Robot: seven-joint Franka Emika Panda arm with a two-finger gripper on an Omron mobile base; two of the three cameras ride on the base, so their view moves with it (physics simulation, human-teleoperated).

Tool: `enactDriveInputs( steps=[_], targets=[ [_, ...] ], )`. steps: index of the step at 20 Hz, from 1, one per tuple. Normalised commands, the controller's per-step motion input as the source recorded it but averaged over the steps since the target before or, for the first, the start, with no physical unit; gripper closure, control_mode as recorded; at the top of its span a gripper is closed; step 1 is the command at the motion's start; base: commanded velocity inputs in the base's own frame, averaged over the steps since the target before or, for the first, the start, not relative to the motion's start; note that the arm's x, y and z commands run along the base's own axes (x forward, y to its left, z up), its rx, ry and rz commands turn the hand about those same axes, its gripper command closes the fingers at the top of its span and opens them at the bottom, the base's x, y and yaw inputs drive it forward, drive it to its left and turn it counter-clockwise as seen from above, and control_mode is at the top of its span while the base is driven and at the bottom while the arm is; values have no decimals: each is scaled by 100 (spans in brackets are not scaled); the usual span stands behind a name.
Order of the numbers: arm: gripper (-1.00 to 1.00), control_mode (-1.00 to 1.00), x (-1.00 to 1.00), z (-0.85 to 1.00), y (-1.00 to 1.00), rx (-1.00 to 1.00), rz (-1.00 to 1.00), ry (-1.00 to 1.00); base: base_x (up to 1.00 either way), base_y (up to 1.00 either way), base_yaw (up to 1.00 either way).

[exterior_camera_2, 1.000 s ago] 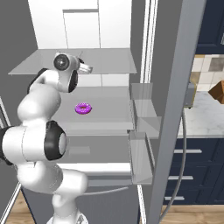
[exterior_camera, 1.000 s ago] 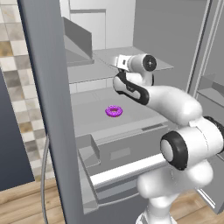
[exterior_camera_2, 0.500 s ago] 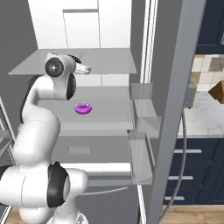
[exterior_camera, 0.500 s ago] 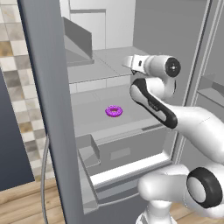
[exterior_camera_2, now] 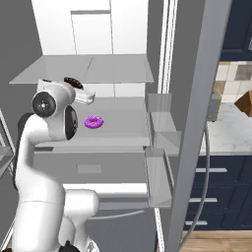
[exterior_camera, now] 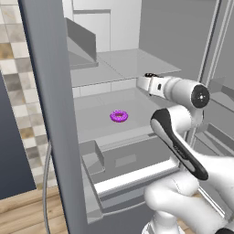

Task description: Take the cake and donut from the fridge and place them on the empty tray on the dining counter.

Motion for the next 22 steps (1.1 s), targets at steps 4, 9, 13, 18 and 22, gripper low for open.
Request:
enactDriveInputs(
  steps=[4,9,13,18,22],
  targets=[
    [100,-100,-100,-11,-16,0,-5,13,0,0,0],
    [100,-100,-86,-19,-20,-2,-4,28,0,0,0],
    [100,-100,-61,-49,-11,-5,-2,23,0,0,0],
    [100,-100,-12,-49,0,-1,0,1,0,0,0],
    [100,-100,0,-42,0,0,0,2,0,0,0]
  ],
)
